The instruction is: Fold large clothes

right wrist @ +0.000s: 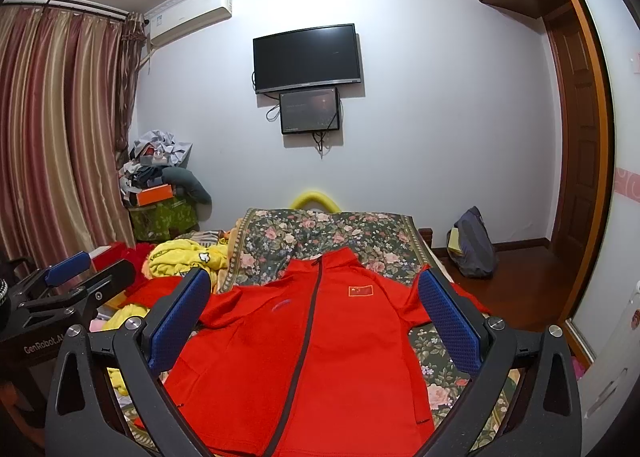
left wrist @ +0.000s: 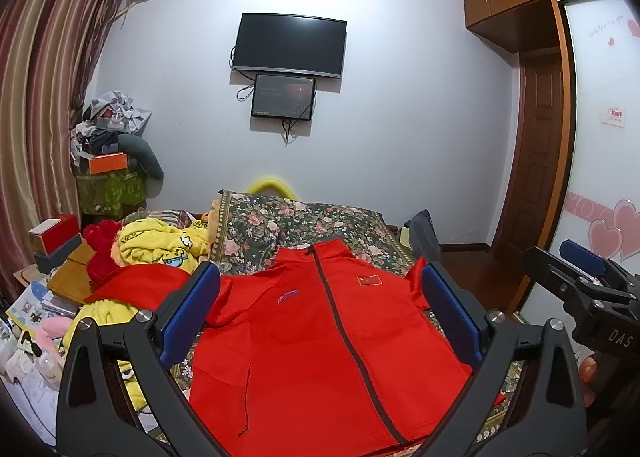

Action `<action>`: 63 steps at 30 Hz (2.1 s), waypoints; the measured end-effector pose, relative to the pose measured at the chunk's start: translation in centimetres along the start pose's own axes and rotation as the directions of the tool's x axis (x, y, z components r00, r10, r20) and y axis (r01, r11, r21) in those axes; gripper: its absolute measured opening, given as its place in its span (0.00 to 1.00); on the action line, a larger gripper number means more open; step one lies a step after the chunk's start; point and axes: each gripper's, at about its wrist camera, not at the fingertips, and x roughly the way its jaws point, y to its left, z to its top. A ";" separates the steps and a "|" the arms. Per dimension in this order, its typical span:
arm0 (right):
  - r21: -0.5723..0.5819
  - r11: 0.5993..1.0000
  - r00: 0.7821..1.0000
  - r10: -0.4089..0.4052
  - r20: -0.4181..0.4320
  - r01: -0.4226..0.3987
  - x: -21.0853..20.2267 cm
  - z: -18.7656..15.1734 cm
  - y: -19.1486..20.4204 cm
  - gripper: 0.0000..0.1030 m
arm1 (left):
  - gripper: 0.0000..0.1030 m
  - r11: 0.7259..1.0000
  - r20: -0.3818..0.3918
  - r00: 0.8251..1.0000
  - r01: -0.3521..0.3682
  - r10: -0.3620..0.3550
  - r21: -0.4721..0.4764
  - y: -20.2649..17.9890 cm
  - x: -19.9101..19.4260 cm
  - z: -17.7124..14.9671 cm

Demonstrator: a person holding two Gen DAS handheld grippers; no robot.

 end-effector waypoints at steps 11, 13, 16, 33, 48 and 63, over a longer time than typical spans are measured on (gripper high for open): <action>0.005 1.000 1.000 -0.001 -0.005 0.001 0.2 0.0 0.1 1.00 | 0.98 1.000 -0.004 1.000 0.003 -0.003 -0.002 0.2 0.0 -0.2; 0.004 1.000 1.000 -0.002 -0.005 0.002 0.2 0.0 0.1 1.00 | 0.98 1.000 -0.005 1.000 0.002 -0.002 -0.001 0.2 0.1 -0.2; 0.002 1.000 1.000 -0.002 -0.006 0.002 0.2 -0.1 0.2 1.00 | 0.98 1.000 -0.006 1.000 0.007 -0.007 -0.002 0.3 0.0 -0.2; -0.003 1.000 1.000 -0.001 -0.012 0.001 0.2 -0.1 0.1 1.00 | 0.98 1.000 -0.015 1.000 0.002 -0.002 -0.009 0.5 0.5 -0.5; 0.004 1.000 1.000 0.002 -0.030 -0.002 0.7 -0.1 0.1 1.00 | 0.98 1.000 -0.024 1.000 -0.009 0.008 -0.014 0.6 0.6 -0.5; 0.012 1.000 0.998 0.010 -0.056 -0.009 2.3 -0.6 -0.2 1.00 | 0.98 0.999 -0.054 0.998 -0.032 0.030 -0.024 1.4 2.5 -0.4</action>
